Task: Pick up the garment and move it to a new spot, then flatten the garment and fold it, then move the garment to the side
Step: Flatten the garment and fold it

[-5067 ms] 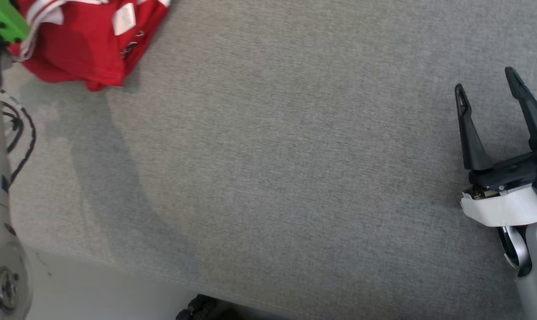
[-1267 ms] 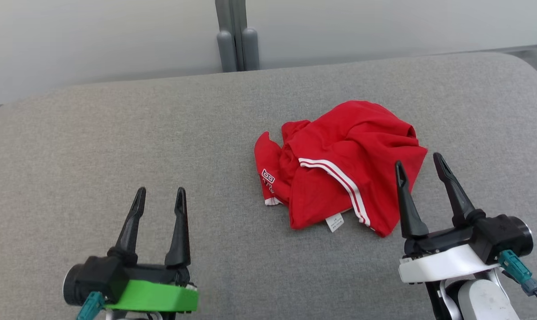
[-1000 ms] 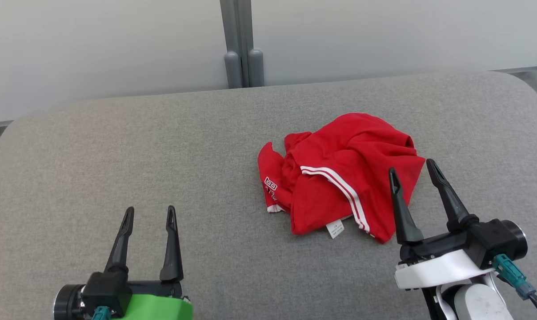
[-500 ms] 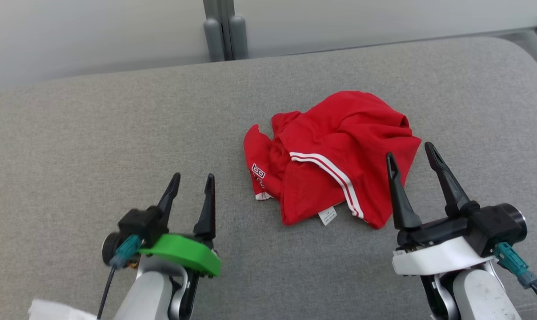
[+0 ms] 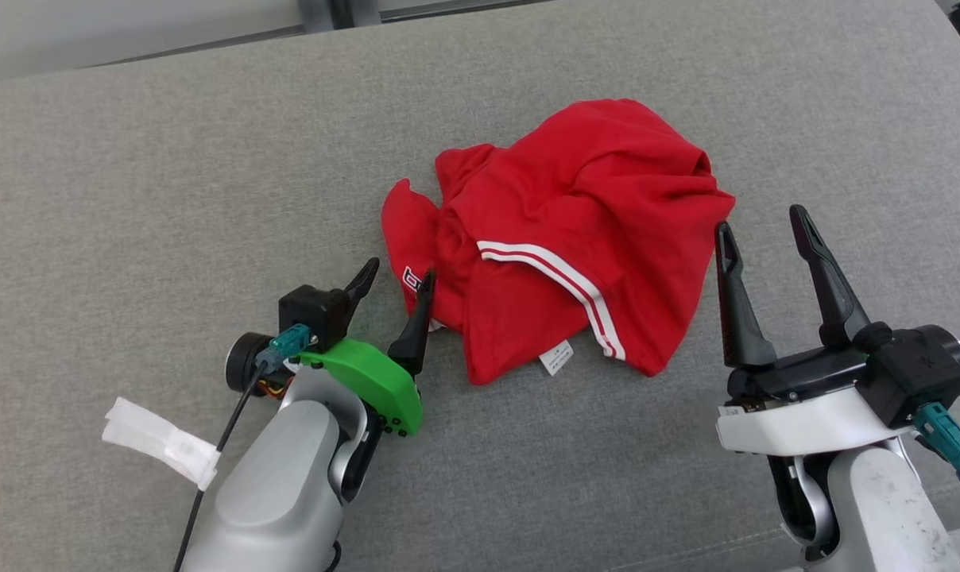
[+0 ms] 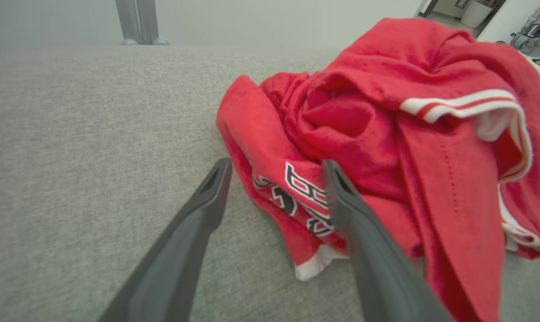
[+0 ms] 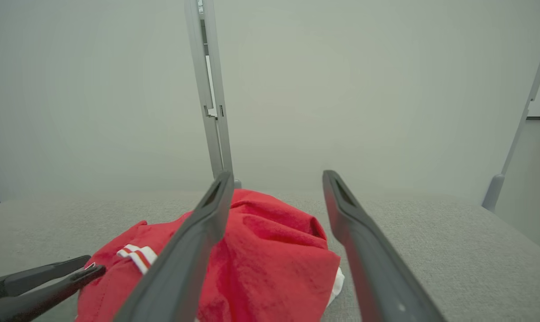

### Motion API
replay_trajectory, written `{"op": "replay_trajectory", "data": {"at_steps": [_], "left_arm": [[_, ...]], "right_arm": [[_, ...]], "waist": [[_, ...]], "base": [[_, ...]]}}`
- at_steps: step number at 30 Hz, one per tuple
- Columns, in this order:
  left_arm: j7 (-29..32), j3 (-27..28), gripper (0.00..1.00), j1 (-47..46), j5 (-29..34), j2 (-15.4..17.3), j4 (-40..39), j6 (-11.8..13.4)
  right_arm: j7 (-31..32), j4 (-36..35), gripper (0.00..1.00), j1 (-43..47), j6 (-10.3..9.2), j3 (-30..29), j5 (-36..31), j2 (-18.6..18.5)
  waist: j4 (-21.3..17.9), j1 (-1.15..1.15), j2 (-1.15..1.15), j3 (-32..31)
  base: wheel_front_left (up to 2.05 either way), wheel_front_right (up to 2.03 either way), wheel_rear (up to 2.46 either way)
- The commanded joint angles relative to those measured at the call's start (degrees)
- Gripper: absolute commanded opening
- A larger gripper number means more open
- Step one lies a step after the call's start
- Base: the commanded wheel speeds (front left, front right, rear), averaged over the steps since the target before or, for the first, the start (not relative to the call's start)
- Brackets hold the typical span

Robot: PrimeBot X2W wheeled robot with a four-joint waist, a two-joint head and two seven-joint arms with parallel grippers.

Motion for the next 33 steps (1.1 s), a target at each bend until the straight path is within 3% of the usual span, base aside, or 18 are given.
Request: {"op": "replay_trajectory", "data": {"at_steps": [1, 8, 9, 10, 11, 15, 22, 27, 33], "left_arm": [[0.0, -0.5, 1.0, -1.4, -0.4, 0.3, 0.6, -0.1], [1.3, -6.2, 1.0, -3.8, -3.8, 0.3, 6.1, -0.6], [1.3, -7.2, 0.9, -4.1, -4.2, 0.3, 7.0, -0.7], [1.2, -7.8, 0.2, -4.3, -4.6, 0.3, 7.4, -0.7], [0.9, -8.6, 0.0, -4.9, -4.6, 0.3, 7.5, -0.8], [-0.1, -8.2, 0.0, -7.4, -4.5, 0.3, 4.0, -0.7], [0.0, -0.8, 0.0, -5.1, -1.2, 1.2, -12.8, -0.4], [0.0, 1.7, 0.0, -5.4, -0.7, 5.3, -19.9, -0.7], [3.8, 5.7, 0.0, -8.0, -1.3, 11.8, -26.3, 0.9]], "right_arm": [[0.0, -0.3, 1.0, -0.8, -0.08, -0.3, 0.0, 0.0], [0.0, -0.5, 1.0, -1.5, -0.08, -0.7, -0.1, 0.0], [0.0, -0.5, 1.0, -1.7, -0.08, -0.7, -0.1, 0.0], [0.0, -0.6, 1.0, -1.8, -0.08, -0.8, -0.2, 0.0], [0.0, -0.6, 1.0, -1.8, -0.08, -0.8, -0.2, 0.0], [0.0, -0.7, 1.0, -1.4, -0.08, -1.0, -0.1, 0.0], [0.0, 0.3, 1.0, 0.5, -0.08, -1.1, 0.3, 0.1], [0.0, 1.0, 1.0, 1.4, -0.08, -0.2, 0.6, 0.1], [0.0, 0.9, 1.0, 2.9, -0.08, -0.7, 0.5, 0.2]], "waist": [[-1.8, 0.0, 0.0, 2.1], [-2.4, 0.0, 0.0, 3.3], [-2.4, 0.0, 0.0, 3.4], [-2.3, 0.0, 0.0, 3.4], [-2.2, 0.0, 0.0, 3.4], [-1.2, 0.0, 0.0, 2.6], [2.0, 0.0, 0.0, -0.8], [3.9, 0.0, 0.0, -3.8], [6.9, 0.0, 0.0, -5.2]], "base": [[0.0, 0.0, 0.0], [0.0, 0.0, 0.0], [0.0, 0.0, 0.0], [0.0, 0.0, 0.0], [0.0, 0.0, 0.0], [0.0, 0.0, 0.0], [0.0, 0.0, 0.0], [0.0, 0.0, 0.0], [0.0, 0.0, 0.0]]}}
